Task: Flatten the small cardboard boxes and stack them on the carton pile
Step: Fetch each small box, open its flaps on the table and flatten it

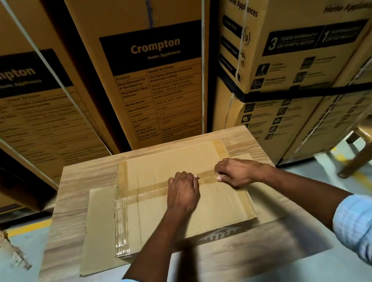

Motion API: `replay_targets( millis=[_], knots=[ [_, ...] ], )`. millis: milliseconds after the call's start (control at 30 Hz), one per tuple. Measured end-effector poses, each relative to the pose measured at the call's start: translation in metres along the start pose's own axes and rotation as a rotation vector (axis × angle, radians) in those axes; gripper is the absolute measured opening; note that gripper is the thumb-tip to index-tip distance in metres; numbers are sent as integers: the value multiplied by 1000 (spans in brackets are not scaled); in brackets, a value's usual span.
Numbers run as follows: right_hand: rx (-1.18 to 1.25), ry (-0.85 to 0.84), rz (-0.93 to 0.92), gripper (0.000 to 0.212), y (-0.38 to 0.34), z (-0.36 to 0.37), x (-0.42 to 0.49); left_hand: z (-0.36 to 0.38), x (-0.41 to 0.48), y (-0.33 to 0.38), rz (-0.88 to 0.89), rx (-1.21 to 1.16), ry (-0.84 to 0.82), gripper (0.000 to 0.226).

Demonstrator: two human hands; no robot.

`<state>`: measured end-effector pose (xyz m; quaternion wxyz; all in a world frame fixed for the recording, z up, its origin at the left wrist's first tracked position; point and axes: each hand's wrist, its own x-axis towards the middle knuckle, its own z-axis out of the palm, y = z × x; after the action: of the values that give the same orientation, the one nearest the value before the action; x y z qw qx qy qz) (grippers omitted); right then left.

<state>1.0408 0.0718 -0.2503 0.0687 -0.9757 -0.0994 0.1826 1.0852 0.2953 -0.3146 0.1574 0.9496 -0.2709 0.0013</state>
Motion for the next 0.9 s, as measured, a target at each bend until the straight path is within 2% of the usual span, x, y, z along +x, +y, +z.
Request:
replay_targets(
  millis=[167, 267, 367, 500, 667, 900],
  knots=[
    [-10, -60, -32, 17, 11, -7, -2, 0, -2, -6, 25, -3, 12, 46],
    [-41, -106, -60, 6, 21, -13, 0, -1, -1, -4, 38, -8, 19, 48],
    [-63, -133, -61, 24, 27, -24, 5, -1, 0, -1, 28, 2, 32, 49],
    [-56, -107, -71, 30, 28, -31, 14, -4, 7, 14, -12, 0, 0, 53],
    [-3, -10, -123, 20, 35, -27, 14, 5, 10, 27, -40, -43, -1, 61],
    [292, 284, -102, 15, 58, 1, -12, 5, 8, 20, -3, -73, 19, 56]
  ],
)
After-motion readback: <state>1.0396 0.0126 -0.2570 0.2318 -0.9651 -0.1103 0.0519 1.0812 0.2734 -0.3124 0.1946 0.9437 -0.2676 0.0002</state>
